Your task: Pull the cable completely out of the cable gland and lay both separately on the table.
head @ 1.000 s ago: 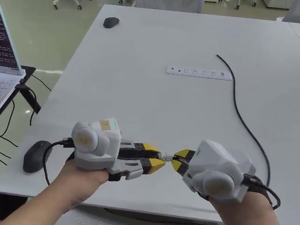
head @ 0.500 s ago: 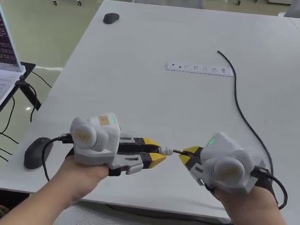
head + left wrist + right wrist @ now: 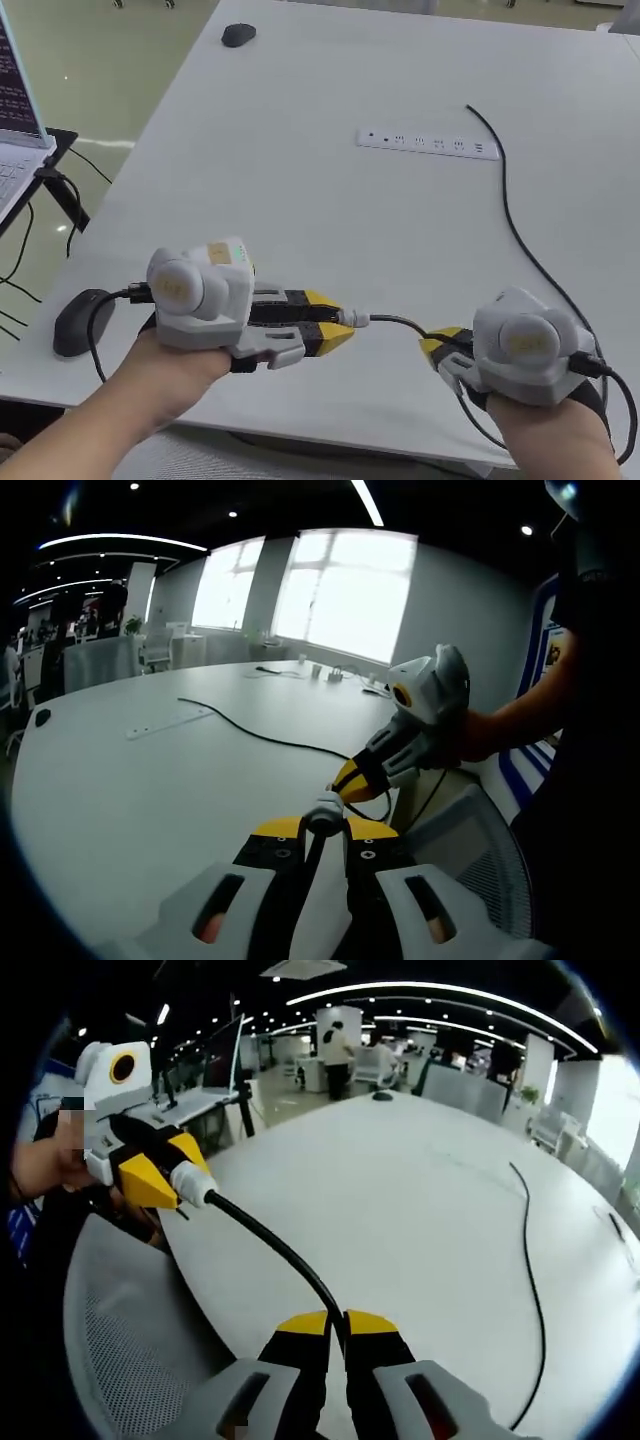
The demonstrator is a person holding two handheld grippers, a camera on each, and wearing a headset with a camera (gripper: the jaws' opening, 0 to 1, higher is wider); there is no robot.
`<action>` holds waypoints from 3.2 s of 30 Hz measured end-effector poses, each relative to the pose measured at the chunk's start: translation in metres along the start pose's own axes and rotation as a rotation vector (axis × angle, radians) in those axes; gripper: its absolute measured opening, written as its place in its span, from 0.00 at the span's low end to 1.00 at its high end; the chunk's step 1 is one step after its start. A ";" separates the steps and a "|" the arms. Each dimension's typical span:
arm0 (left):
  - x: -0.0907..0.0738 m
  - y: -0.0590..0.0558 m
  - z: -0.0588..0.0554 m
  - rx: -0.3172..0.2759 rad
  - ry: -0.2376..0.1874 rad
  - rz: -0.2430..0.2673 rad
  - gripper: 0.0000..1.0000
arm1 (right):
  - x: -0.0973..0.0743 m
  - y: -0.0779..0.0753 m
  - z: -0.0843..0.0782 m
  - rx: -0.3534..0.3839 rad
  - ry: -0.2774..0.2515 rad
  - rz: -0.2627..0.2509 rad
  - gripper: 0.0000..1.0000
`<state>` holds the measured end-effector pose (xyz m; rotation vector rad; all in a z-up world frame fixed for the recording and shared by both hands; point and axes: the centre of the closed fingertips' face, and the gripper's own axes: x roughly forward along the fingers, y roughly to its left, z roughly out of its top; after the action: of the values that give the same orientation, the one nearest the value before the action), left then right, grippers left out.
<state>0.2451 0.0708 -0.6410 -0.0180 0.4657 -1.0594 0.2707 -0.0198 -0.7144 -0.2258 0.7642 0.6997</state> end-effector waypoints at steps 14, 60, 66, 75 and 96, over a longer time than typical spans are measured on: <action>-0.001 0.001 0.000 -0.002 -0.003 0.003 0.15 | 0.007 -0.009 -0.027 0.208 0.027 -0.010 0.00; -0.004 0.011 0.003 -0.010 0.009 0.023 0.15 | -0.012 0.069 0.077 -0.596 -0.138 0.119 0.15; -0.002 0.011 0.006 -0.007 0.007 0.020 0.15 | -0.011 0.069 0.076 -0.626 -0.134 0.123 0.09; 0.002 0.011 0.006 -0.011 0.006 0.016 0.15 | -0.010 0.071 0.075 -0.665 -0.143 0.129 0.02; 0.006 0.009 0.007 0.008 0.005 0.018 0.15 | -0.008 0.057 0.068 -0.553 -0.126 0.095 0.00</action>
<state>0.2579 0.0691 -0.6386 -0.0040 0.4657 -1.0442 0.2673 0.0481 -0.6574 -0.6438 0.4491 0.9987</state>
